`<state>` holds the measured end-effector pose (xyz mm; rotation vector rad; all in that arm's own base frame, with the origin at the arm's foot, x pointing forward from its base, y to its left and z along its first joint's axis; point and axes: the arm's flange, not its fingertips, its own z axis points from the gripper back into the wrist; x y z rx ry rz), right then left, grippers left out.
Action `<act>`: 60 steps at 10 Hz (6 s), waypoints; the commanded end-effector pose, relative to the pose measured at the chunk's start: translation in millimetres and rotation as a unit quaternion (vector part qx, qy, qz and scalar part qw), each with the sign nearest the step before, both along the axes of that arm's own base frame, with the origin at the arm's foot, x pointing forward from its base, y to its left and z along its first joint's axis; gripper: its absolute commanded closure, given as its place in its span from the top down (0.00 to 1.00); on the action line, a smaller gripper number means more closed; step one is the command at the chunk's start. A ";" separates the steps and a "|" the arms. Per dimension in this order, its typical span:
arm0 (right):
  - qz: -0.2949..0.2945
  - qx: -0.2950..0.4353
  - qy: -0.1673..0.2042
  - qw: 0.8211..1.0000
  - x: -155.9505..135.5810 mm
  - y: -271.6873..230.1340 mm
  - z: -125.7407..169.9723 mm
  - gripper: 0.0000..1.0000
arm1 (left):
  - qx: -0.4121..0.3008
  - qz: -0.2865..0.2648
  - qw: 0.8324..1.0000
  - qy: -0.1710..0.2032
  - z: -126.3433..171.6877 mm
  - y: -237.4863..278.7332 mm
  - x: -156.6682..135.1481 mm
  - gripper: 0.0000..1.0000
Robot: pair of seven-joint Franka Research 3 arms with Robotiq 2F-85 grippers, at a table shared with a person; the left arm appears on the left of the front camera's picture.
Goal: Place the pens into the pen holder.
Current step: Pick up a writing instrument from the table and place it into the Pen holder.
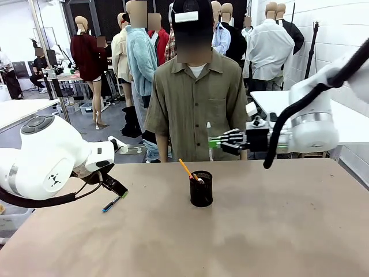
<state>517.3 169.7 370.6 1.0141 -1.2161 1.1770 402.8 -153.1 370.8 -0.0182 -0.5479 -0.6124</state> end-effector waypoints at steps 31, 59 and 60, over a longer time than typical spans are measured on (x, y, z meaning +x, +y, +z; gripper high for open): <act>-0.386 -0.349 0.322 0.791 -34.1 -140.2 68.3 0.64 | -0.002 0.002 1.000 -0.001 0.5 2.0 0.4 1.00; -0.391 -0.341 0.321 0.792 -29.2 -146.8 63.3 1.00 | 0.069 0.046 0.976 0.199 -79.2 2.5 125.8 0.00; -0.392 -0.343 0.321 0.791 -28.8 -146.7 63.5 1.00 | 0.072 0.046 0.976 0.200 -79.6 2.7 125.9 0.00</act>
